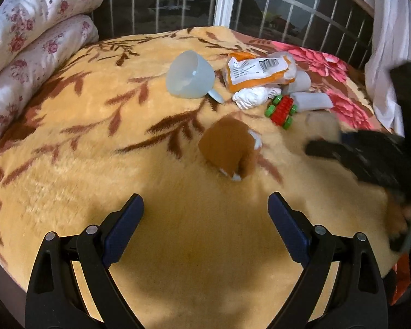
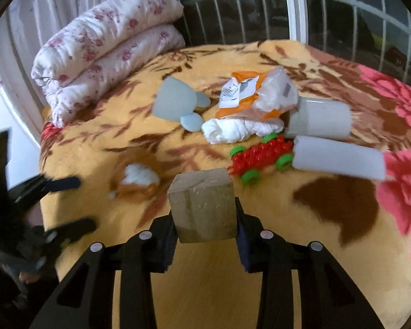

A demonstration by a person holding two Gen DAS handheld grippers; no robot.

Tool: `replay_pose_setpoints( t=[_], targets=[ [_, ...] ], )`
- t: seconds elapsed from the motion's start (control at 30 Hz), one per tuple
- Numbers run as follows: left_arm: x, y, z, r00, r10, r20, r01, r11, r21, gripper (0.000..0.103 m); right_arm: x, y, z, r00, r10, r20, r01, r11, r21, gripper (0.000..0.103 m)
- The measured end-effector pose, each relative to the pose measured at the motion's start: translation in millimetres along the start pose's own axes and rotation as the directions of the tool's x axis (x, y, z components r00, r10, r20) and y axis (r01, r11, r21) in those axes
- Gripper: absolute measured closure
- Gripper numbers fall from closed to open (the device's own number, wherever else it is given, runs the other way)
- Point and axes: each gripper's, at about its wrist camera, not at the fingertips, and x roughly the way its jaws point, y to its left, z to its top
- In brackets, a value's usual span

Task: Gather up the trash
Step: 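Grasp the wooden block with the right gripper while the left grasps the brown plush, then carry the wooden block and brown plush down to the orange bin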

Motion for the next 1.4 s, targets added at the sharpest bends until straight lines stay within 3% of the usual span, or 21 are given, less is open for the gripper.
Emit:
replay_pose_setpoints(
  t=[0.17, 0.47, 0.5, 0.57, 0.6, 0.83, 1.03, 1.4],
  targets=[
    [16.7, -10.6, 16.3, 0.999, 0.040, -0.003, -0.040, 0.999, 0.016, 0.013, -25.6, 0.5, -31.5, 1.000, -0.021, 0.012, 0.021, 0.999, 0.043, 0.067],
    [51.2, -23.1, 45.5, 0.997, 0.069, -0.035, -0.069, 0.997, -0.021, 0.013, -89.2, -1.3, -84.5, 0.990, -0.010, 0.141, -0.017, 0.982, 0.189, 0.067],
    [56.8, -23.6, 48.0, 0.996, 0.076, -0.044, -0.077, 0.997, -0.022, 0.015, -91.5, 0.2, -87.3, 0.989, -0.007, 0.146, -0.022, 0.980, 0.195, 0.067],
    [66.2, -24.6, 49.2, 0.993, 0.092, -0.075, -0.093, 0.996, -0.008, 0.035, -95.1, 3.2, -94.2, 0.988, 0.005, 0.155, -0.039, 0.976, 0.214, 0.067],
    [72.1, -24.7, 49.3, 0.989, 0.109, -0.096, -0.110, 0.994, -0.004, 0.039, -96.1, 5.4, -97.3, 0.987, 0.008, 0.158, -0.043, 0.975, 0.219, 0.067],
    [66.5, -30.0, 43.7, 0.993, 0.108, -0.048, -0.107, 0.994, 0.027, 0.068, -96.7, 14.8, -113.5, 0.985, 0.002, 0.173, -0.048, 0.964, 0.262, 0.067],
    [52.7, -31.6, 35.8, 0.995, 0.098, -0.008, -0.098, 0.995, 0.029, 0.074, -106.5, 34.2, -123.6, 0.985, -0.015, 0.174, -0.030, 0.967, 0.251, 0.067],
    [5.9, -30.7, 2.8, 0.993, 0.097, 0.061, -0.100, 0.993, 0.064, 0.075, -121.8, 76.1, -144.0, 0.984, -0.012, 0.177, -0.029, 0.974, 0.226, 0.067]
  ],
)
